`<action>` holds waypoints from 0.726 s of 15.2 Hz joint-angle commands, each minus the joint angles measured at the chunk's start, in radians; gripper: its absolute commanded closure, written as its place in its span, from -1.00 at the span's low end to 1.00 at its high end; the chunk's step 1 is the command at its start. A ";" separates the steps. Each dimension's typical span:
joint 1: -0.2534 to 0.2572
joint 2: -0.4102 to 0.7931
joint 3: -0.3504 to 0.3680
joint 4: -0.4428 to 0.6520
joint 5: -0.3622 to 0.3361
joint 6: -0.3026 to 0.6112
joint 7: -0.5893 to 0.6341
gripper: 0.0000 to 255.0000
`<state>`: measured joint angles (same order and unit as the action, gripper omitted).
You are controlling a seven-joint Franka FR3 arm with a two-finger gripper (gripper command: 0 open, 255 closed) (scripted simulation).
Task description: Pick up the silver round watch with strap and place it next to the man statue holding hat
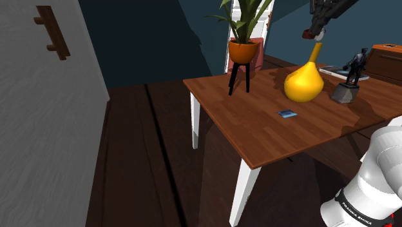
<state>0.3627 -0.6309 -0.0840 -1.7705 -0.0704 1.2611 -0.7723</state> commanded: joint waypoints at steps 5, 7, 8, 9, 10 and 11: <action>-0.020 -0.075 -0.107 -0.026 -0.066 -0.038 -0.133 1.00; -0.026 -0.095 -0.144 -0.027 -0.092 -0.050 -0.178 1.00; -0.029 -0.103 -0.163 -0.027 -0.105 -0.056 -0.201 1.00; -0.031 -0.111 -0.182 -0.025 -0.118 -0.062 -0.225 1.00; -0.033 -0.117 -0.202 -0.021 -0.132 -0.068 -0.248 1.00; -0.035 -0.123 -0.221 -0.017 -0.146 -0.073 -0.272 1.00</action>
<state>0.3299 -0.7454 -0.2883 -1.7883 -0.2031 1.1940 -1.0216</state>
